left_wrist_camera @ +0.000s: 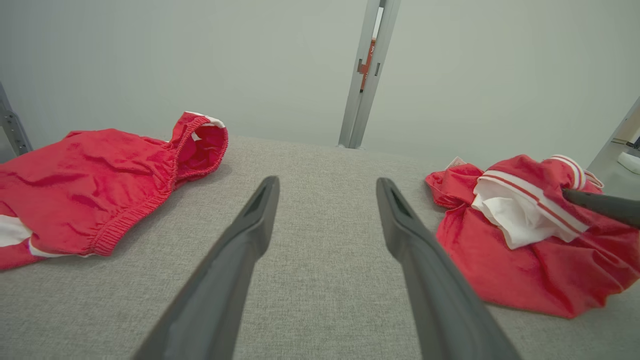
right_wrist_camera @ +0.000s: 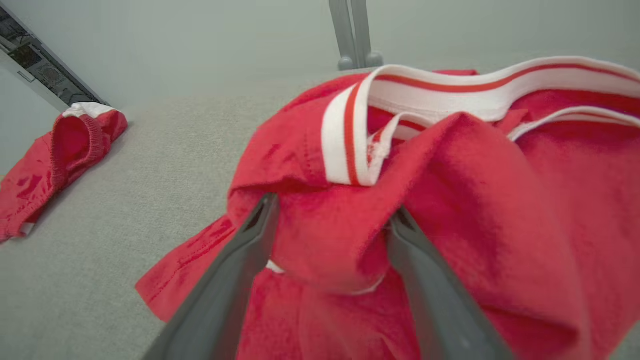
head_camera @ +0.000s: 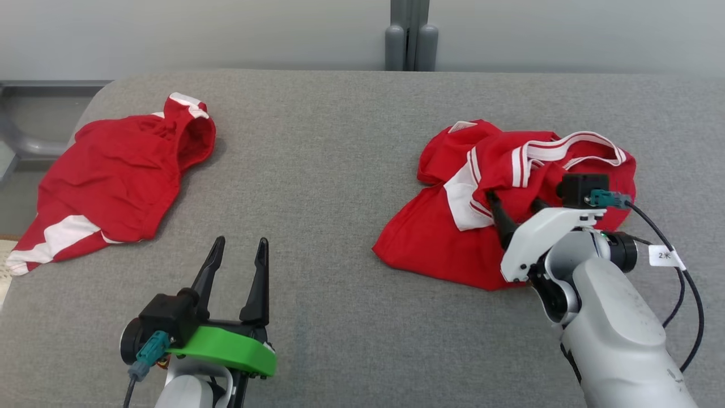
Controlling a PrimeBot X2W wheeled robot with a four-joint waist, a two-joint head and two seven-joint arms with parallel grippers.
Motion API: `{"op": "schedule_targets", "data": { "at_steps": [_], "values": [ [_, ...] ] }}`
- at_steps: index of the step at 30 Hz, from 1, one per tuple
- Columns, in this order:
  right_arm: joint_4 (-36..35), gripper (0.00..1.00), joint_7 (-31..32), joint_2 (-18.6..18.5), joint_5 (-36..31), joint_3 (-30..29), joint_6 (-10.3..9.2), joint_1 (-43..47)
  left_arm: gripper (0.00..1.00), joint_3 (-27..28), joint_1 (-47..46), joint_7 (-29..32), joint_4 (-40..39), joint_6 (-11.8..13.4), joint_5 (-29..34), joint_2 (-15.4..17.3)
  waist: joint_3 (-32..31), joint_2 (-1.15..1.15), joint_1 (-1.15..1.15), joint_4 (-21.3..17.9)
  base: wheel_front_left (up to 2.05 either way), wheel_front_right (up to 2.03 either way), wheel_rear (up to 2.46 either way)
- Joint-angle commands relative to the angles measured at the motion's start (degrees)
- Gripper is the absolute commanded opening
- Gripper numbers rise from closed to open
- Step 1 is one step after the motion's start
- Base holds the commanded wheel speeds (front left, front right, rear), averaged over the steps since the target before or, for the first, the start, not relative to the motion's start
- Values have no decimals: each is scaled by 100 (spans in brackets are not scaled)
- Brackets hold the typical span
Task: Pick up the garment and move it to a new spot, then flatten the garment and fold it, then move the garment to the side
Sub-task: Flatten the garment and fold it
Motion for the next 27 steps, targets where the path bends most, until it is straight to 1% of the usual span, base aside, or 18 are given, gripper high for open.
{"op": "schedule_targets", "data": {
  "at_steps": [1, 3, 4, 5, 6, 9, 11, 15, 19, 24, 27],
  "values": [
    [137, 100, -83, -15, 96, 89, 1, -162, 100, -14, -96, 5, -15, -21, -8, 9, 133, 0, 0, 151, 0, 0, 0],
    [330, 98, -195, -15, 186, 237, 1, -336, 100, -46, -116, 5, -22, -21, -30, 8, 159, 0, 0, 196, 0, 0, 0],
    [429, 40, -263, -16, 194, 307, 1, -428, 100, -62, -129, 5, -17, -21, -45, 8, 164, 0, 0, 216, 0, 0, 0],
    [505, 9, -314, -16, 167, 360, 1, -497, 100, -69, -134, 4, -12, -22, -57, 8, 163, 0, 0, 231, 0, 0, 0],
    [597, 0, -358, -15, 159, 419, 1, -573, 100, -80, -133, 5, -2, -21, -57, 8, 159, 0, 0, 251, 0, 0, 0],
    [752, 0, -472, -13, 228, 637, 2, -801, 100, -94, -125, 5, 19, -21, -87, 7, 129, 0, 0, 290, 0, 0, 0],
    [771, 0, -541, -12, 321, 880, 2, -987, 100, -94, -114, 5, 19, -21, -90, 8, 114, 0, 0, 298, 0, 0, 0],
    [653, 0, -577, -12, 595, 1547, 2, -1530, 100, -68, -109, 5, -21, -22, -96, 6, 138, 0, 0, 274, 0, 0, 0],
    [472, 0, -672, -13, 995, 2195, 1, -2297, 100, -124, -179, 5, -57, -22, -118, 6, 187, 0, 0, 283, 0, 0, 0],
    [305, 0, -1056, -5, 1495, 2671, 2, -3310, 100, -242, -212, 5, -80, -22, -200, 9, 204, 0, 0, 399, 0, 0, 0],
    [246, 0, -1416, -21, 1743, 2783, 1, -3791, 100, -273, -214, 5, -91, -22, -233, 9, 216, 0, 0, 430, 0, 0, 0]
  ]
}}
